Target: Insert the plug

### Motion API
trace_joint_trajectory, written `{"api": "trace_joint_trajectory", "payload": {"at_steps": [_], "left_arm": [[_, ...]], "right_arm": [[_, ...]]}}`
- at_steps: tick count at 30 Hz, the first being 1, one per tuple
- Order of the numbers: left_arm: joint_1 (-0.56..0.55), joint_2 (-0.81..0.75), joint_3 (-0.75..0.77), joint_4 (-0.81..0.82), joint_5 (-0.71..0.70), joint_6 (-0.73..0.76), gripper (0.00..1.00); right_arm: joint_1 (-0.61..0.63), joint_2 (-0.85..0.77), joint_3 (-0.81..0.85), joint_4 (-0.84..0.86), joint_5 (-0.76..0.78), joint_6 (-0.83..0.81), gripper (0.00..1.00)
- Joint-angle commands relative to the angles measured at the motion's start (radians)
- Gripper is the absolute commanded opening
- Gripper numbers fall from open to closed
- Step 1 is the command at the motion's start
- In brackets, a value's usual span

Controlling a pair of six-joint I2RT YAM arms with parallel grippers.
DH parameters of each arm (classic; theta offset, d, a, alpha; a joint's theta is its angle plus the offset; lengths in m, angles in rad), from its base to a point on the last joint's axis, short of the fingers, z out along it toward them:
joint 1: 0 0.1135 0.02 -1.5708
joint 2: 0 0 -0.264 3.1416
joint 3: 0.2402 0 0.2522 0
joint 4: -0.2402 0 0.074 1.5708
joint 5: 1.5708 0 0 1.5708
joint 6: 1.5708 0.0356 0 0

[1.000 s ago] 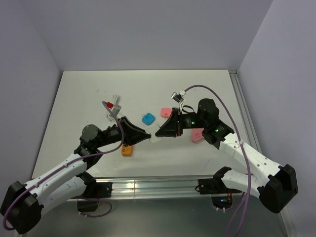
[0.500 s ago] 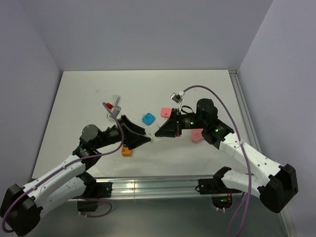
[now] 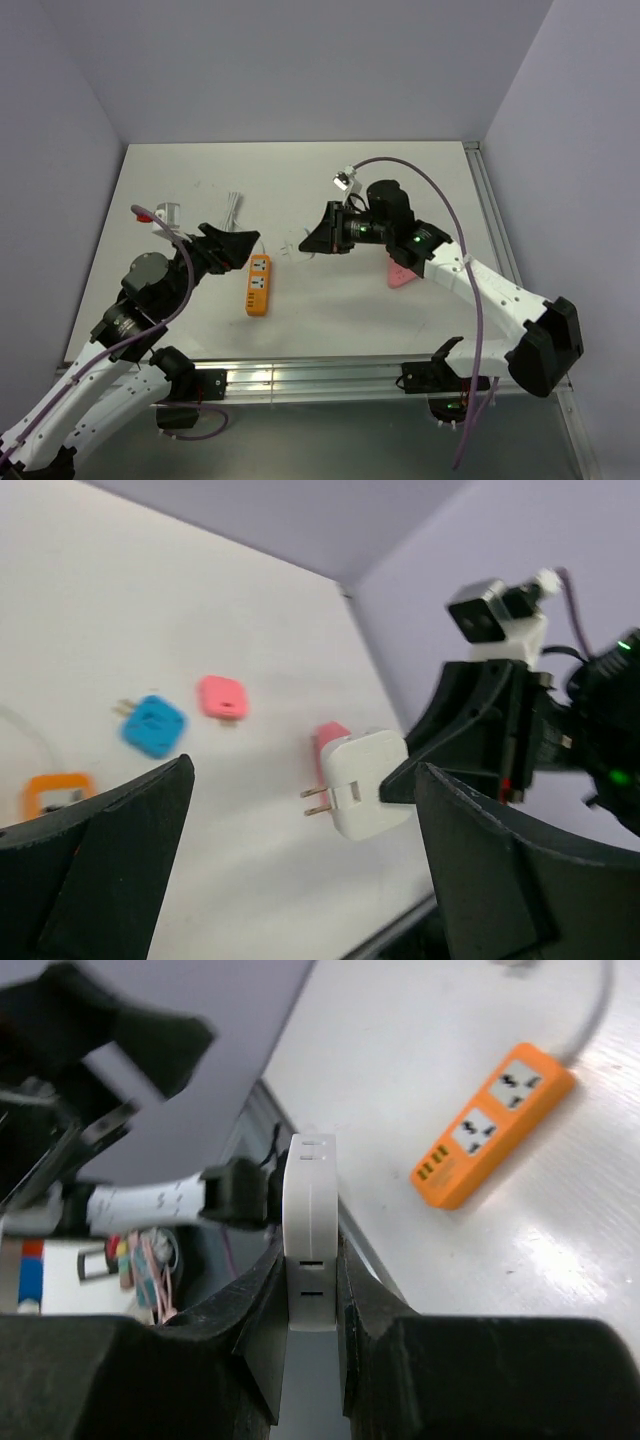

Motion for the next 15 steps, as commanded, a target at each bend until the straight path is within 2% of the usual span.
{"api": "trace_joint_trajectory", "payload": {"at_steps": [1,7,12,15], "left_arm": [[0.001,0.004,0.071,-0.274,-0.298,-0.010,0.97],[0.001,-0.019,0.085,-0.409,-0.481,-0.095,0.96],[-0.001,-0.010,0.115,-0.542,-0.620,-0.197,0.96],[-0.001,0.016,0.148,-0.672,-0.729,-0.326,0.94]], "right_arm": [[0.021,0.082,0.095,-0.065,0.203,0.075,0.00],[0.090,0.271,0.278,-0.125,0.377,0.202,0.00],[0.164,0.464,0.439,-0.241,0.527,0.267,0.00],[0.181,0.570,0.539,-0.295,0.561,0.290,0.00]]}}
